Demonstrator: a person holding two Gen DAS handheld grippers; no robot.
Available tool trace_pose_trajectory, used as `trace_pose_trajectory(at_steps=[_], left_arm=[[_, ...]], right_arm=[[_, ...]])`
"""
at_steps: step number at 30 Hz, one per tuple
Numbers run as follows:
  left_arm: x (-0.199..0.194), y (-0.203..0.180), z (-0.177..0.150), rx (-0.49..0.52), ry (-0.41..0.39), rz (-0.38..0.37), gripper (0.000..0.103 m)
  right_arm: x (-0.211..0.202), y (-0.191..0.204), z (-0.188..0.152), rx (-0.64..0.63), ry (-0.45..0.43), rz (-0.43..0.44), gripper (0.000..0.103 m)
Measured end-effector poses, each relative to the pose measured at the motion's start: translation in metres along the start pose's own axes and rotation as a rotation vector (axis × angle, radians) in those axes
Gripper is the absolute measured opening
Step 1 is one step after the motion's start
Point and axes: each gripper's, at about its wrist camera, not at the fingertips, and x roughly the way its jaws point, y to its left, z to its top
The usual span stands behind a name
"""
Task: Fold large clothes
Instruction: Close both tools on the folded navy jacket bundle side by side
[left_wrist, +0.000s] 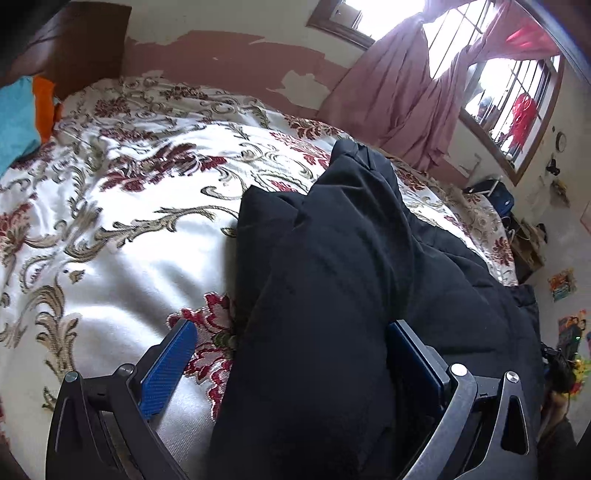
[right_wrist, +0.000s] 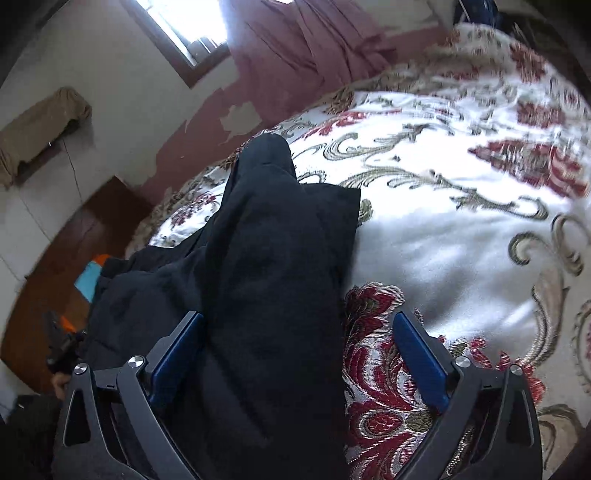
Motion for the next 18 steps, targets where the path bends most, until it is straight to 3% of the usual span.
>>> trace_pose_trajectory(at_steps=[6,14,17,18], left_arm=[[0.003,0.001,0.0,0.009,0.011,-0.032,0.103],[0.004,0.002,-0.003,0.044,0.05,-0.142,0.103],[0.002,0.0,-0.004,0.057,0.073,-0.191,0.103],[0.002,-0.001,-0.004,0.061,0.082,-0.198,0.102]], right_arm=[[0.004,-0.002,-0.005,0.008,0.011,0.05,0.102],[0.009,0.005,-0.012,-0.046,0.065,0.229,0.102],[0.009,0.014,-0.016,-0.073,0.061,0.214,0.101],[0.008,0.016,-0.017,-0.081,0.057,0.207,0.097]])
